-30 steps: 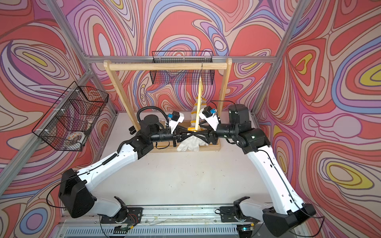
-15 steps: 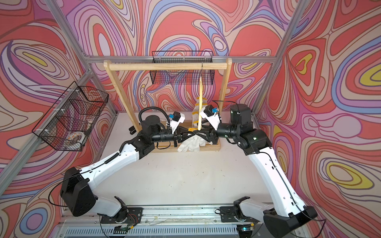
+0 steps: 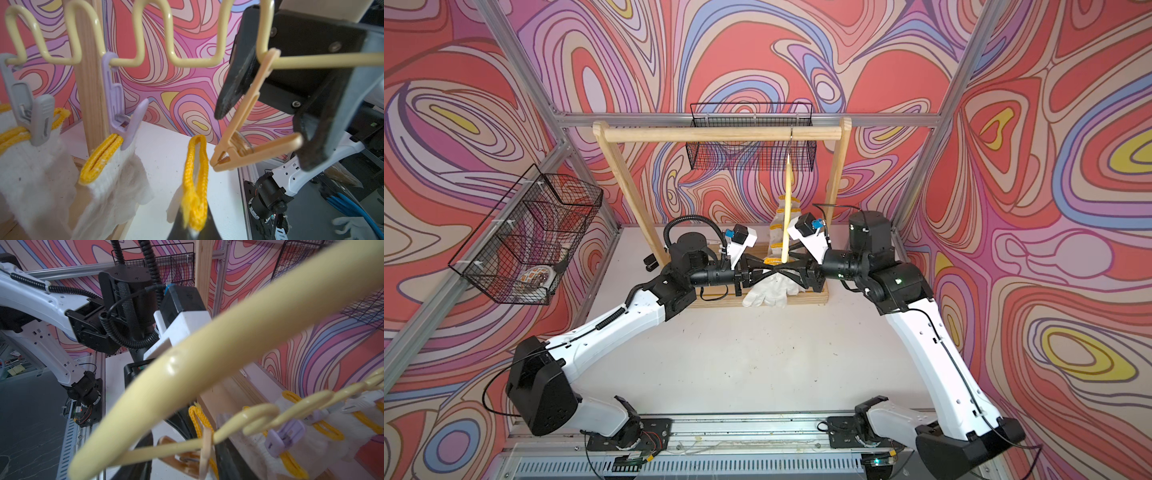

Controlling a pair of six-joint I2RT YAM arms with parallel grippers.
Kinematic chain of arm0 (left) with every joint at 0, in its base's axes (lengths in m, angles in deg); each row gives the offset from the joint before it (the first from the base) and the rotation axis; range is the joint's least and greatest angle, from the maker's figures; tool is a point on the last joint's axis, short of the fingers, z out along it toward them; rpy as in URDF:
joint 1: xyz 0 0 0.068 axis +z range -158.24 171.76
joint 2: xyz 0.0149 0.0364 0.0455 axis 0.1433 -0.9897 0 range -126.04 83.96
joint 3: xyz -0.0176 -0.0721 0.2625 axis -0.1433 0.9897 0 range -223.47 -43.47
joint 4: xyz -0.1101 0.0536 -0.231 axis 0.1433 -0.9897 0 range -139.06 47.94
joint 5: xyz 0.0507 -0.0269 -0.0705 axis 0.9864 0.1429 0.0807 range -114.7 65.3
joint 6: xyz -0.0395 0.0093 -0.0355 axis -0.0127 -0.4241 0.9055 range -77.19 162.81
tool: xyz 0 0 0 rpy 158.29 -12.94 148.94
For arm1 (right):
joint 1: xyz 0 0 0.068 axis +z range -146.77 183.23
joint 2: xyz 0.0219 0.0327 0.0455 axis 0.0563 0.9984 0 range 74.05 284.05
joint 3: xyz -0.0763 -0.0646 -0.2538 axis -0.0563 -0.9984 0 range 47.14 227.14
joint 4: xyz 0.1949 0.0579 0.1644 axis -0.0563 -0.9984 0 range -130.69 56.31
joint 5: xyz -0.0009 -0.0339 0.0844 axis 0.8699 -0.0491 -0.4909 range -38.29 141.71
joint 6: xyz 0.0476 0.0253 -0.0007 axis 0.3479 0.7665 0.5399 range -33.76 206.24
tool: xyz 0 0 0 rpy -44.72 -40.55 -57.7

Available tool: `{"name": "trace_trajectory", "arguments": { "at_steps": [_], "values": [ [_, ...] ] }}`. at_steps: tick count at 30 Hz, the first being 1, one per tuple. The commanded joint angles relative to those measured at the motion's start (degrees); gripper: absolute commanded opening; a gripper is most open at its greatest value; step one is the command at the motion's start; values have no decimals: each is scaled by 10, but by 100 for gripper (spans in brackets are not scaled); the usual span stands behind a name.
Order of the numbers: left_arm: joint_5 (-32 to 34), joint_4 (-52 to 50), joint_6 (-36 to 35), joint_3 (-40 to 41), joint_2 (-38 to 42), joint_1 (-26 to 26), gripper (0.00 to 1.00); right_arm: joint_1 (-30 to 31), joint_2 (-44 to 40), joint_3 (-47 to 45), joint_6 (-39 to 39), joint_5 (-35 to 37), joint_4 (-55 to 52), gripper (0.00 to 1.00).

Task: Clip the gloves onto a hanger to dry
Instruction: Open the clamp at the hanger.

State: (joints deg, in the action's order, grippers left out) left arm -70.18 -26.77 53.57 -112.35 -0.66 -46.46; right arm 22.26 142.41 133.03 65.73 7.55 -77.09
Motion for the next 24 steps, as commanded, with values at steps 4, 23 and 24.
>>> {"name": "trace_trajectory", "arguments": {
  "at_steps": [4, 23, 24],
  "values": [
    [-11, 25, 6, 2, -6, -1, 0, -3, -9, -9, 1, 7, -8, 51],
    [-7, 37, 16, 5, -13, -1, 0, -3, -19, -13, 19, 21, 6, 29],
    [-9, 40, 19, 5, -14, -1, 0, -3, -20, -14, 20, 20, 6, 27]
  ]
}}
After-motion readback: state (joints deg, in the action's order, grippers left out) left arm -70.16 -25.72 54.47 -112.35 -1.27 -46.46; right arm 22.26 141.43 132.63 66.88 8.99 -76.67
